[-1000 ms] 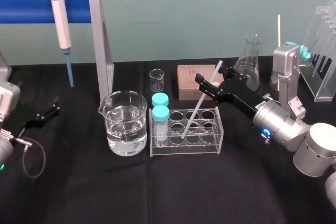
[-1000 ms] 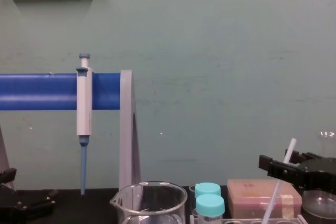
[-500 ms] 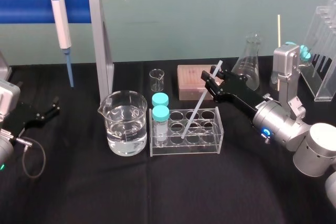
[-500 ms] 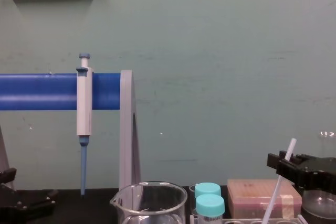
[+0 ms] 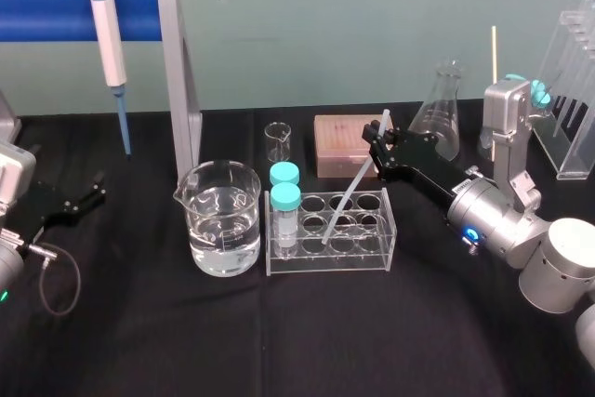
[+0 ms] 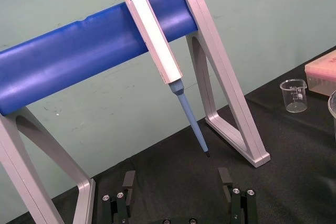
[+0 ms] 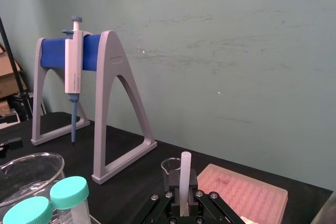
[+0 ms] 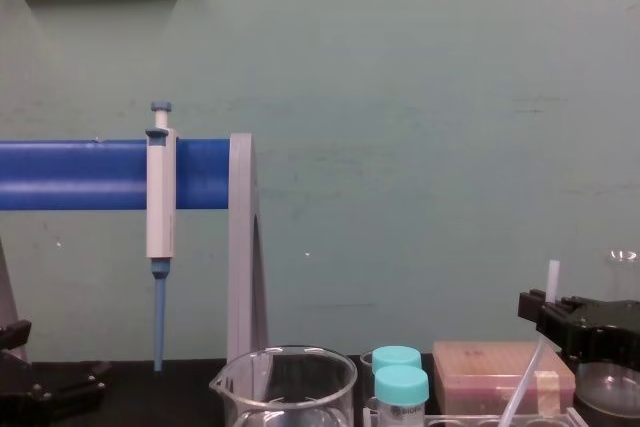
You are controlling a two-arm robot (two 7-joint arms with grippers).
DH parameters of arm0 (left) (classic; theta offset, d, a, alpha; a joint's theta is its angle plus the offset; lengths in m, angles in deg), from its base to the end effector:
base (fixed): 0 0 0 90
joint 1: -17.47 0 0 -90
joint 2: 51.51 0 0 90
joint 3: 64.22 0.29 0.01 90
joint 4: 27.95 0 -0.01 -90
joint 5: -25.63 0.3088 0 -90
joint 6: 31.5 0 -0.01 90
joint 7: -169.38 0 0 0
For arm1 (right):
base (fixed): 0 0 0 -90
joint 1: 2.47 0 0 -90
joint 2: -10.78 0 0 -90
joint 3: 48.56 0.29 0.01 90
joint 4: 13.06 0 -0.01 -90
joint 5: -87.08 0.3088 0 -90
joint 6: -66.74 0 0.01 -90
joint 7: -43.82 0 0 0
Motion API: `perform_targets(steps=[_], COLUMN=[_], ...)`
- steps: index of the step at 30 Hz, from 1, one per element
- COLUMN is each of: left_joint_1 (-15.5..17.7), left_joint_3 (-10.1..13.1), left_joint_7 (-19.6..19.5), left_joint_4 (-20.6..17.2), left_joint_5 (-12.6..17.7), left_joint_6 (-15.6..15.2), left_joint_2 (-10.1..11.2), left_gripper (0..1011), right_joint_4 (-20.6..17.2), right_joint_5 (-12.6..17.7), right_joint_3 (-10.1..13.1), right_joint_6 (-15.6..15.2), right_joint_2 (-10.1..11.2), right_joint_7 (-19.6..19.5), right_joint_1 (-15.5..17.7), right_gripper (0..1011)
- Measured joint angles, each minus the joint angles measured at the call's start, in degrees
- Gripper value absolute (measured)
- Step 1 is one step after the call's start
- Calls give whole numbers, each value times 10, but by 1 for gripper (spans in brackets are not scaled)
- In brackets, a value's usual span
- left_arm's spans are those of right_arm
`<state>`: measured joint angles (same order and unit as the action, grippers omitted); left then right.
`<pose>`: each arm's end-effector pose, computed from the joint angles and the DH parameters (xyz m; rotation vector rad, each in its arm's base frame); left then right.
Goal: Pick up the stirring rod with one hand, then place it down.
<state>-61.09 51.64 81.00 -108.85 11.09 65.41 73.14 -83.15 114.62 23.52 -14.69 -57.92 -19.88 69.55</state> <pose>0.3581 0.0827 -0.3022 0.3045 -0.2854 1.2480 0.4052 -0.0604 -0.3026 0.0473 0.0040 -0.9695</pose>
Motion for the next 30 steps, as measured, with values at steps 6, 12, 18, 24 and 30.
perform_targets(steps=[6, 12, 18, 24, 30], left_joint_1=[0, 0, 0, 0, 0], left_joint_3=[0, 0, 0, 0, 0], left_joint_7=[0, 0, 0, 0, 0], left_joint_4=[0, 0, 0, 0, 0], left_joint_5=[0, 0, 0, 0, 0], left_joint_6=[0, 0, 0, 0, 0], left_joint_2=[0, 0, 0, 0, 0], left_gripper=[1000, 1000, 1000, 1000, 1000], right_joint_4=[0, 0, 0, -4, -12], right_joint_5=[0, 0, -1, -1, 5], right_joint_3=[0, 0, 2, 14, 22], right_joint_6=[0, 0, 1, 13, 25], right_joint_2=[0, 0, -1, -9, -15], right_joint_7=[0, 0, 0, 8, 20], right_joint_1=[0, 0, 0, 2, 2], right_gripper=[82, 82, 82, 82, 82])
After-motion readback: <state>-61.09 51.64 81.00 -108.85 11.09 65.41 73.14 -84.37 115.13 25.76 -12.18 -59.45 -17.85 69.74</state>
